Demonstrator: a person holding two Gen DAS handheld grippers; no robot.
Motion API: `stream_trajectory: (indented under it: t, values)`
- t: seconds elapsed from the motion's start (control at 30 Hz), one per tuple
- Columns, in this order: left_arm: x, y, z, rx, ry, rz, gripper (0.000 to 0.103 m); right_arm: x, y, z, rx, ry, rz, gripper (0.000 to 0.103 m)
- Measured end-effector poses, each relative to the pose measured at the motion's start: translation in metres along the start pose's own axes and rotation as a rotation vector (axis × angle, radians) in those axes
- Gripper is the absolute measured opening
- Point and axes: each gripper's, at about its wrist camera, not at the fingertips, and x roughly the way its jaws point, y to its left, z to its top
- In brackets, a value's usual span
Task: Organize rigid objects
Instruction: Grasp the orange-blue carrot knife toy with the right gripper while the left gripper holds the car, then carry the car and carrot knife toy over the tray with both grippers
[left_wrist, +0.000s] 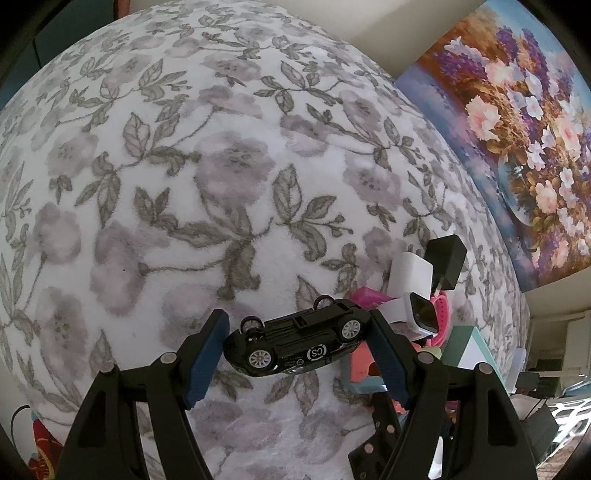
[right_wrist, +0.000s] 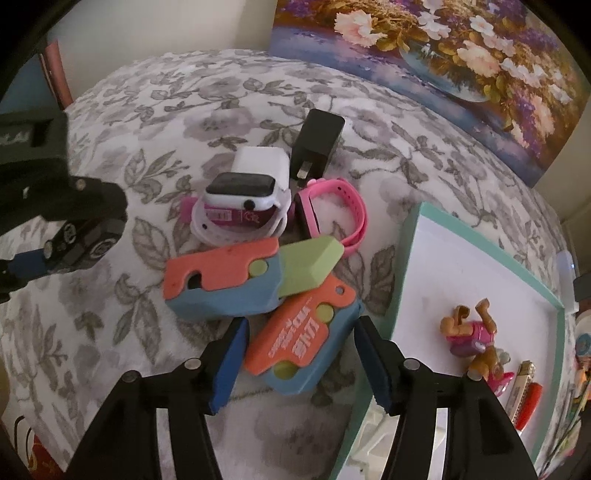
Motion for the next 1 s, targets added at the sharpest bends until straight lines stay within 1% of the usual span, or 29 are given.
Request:
stream_trajectory:
  t: [0.1, 0.17, 0.3, 0.37, 0.43, 0.53, 0.77, 0.87, 1.0]
  values:
    - [0.001, 0.000, 0.000, 0.004, 0.004, 0.006, 0.076, 0.005, 0.006, 0.003, -0.027, -0.004, -0.040, 0.063]
    - [0.003, 0.000, -0.001, 0.007, 0.007, 0.014, 0.076, 0.008, 0.006, 0.004, -0.022, -0.008, -0.047, 0.062]
    - [0.005, 0.000, -0.001, 0.010, 0.011, 0.030, 0.076, 0.010, -0.001, 0.006, 0.021, -0.007, -0.016, 0.060]
    - [0.005, 0.001, -0.001, 0.012, 0.013, 0.033, 0.076, 0.011, -0.005, 0.005, 0.051, -0.004, 0.017, 0.057]
    - [0.005, 0.001, -0.002, 0.015, 0.013, 0.036, 0.076, 0.012, -0.010, 0.004, 0.090, 0.004, 0.048, 0.051]
    - [0.004, 0.002, -0.002, 0.019, 0.009, 0.038, 0.076, 0.012, -0.010, 0.003, 0.091, 0.008, 0.045, 0.049]
    - [-0.001, 0.002, -0.005, 0.029, 0.005, 0.046, 0.076, 0.005, -0.012, -0.006, 0.128, 0.030, 0.071, 0.047]
    - [-0.008, 0.000, -0.006, 0.042, -0.013, 0.045, 0.076, -0.002, -0.016, -0.010, 0.148, 0.030, 0.089, 0.046]
    - [-0.021, -0.004, -0.008, 0.063, -0.049, 0.044, 0.076, -0.018, -0.022, -0.011, 0.173, 0.010, 0.099, 0.045]
